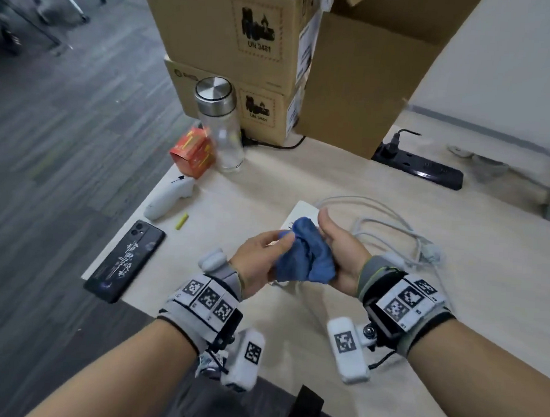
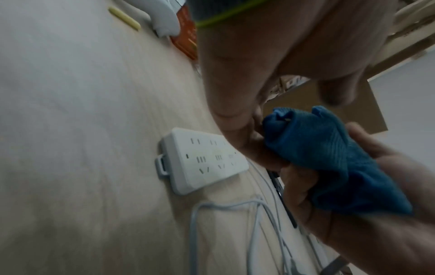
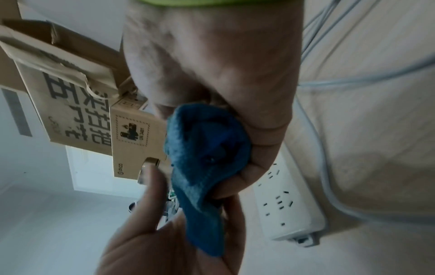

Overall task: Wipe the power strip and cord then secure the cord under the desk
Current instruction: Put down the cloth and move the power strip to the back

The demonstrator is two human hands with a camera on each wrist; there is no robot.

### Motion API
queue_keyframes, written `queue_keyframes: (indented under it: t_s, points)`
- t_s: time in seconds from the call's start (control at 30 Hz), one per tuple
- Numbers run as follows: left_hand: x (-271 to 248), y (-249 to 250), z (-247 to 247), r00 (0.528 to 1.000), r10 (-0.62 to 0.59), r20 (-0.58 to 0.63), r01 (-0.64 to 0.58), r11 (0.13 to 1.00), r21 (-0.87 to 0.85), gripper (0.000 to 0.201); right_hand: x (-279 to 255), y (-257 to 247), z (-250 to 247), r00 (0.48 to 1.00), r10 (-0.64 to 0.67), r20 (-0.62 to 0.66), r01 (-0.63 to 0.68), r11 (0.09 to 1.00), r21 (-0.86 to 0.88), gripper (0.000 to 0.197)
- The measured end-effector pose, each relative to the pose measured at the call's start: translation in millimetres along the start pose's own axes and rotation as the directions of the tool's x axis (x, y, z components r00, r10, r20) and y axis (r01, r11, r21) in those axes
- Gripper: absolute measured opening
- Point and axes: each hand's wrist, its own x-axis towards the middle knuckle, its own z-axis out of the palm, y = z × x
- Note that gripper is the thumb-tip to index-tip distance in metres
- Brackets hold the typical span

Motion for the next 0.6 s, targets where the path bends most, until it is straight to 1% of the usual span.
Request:
queue_keyframes:
  t_s: [0.03,0.07,0.13,0.17,0.23,0.33,0.43,0.47,0.5,0.53,0.57,0.6]
  points:
    - [-2,-2,-4,0.999,0.009,-0.034,-0.009,1.000,0.006,0.030,1,3,0,1.000,-0.018,0.021,0.019,0.999,-0.047,0.066]
    - [-3,-2,-9,0.997,0.024,-0.067,-0.023,1.000,0.013,0.027,3,6,1,0.999,-0.043,0.011,0.044,0.993,-0.109,0.056]
    - [-4,1,-19,0.992,0.046,-0.119,-0.045,0.999,0.012,0.023,9,13,1,0.991,-0.093,-0.098,0.066,0.967,-0.246,0.038]
    - [-4,4,-22,0.991,0.050,-0.126,-0.050,0.999,0.003,0.022,12,16,0,0.980,-0.107,-0.167,0.054,0.955,-0.292,0.031]
    - [-8,10,-25,0.990,0.082,-0.111,-0.084,0.996,-0.012,0.019,15,19,-2,0.964,-0.112,-0.242,0.029,0.947,-0.321,0.019]
    - [-14,16,-26,0.986,0.139,-0.087,-0.141,0.990,-0.013,0.020,18,19,-2,0.943,-0.147,-0.299,0.039,0.940,-0.338,0.020]
    - [-18,20,-30,0.966,0.224,-0.128,-0.214,0.973,0.084,0.026,16,14,0,0.918,-0.215,-0.335,0.091,0.933,-0.349,0.021]
    - [-19,21,-31,0.955,0.263,-0.135,-0.247,0.961,0.126,0.027,15,12,1,0.921,-0.211,-0.326,0.110,0.947,-0.303,0.021]
    - [-20,23,-31,0.945,0.298,-0.135,-0.276,0.948,0.161,0.026,13,9,3,0.939,-0.187,-0.290,0.114,0.961,-0.250,0.025]
    - [-22,26,-30,0.936,0.329,-0.127,-0.305,0.936,0.176,0.025,10,7,4,0.958,-0.151,-0.243,0.098,0.971,-0.217,0.036]
    - [-23,28,-28,0.929,0.352,-0.114,-0.330,0.927,0.178,0.023,9,6,7,0.974,-0.125,-0.190,0.081,0.971,-0.223,0.044]
    - [-25,31,-26,0.924,0.369,-0.099,-0.349,0.922,0.170,0.020,9,6,10,0.979,-0.134,-0.153,0.088,0.958,-0.273,0.045]
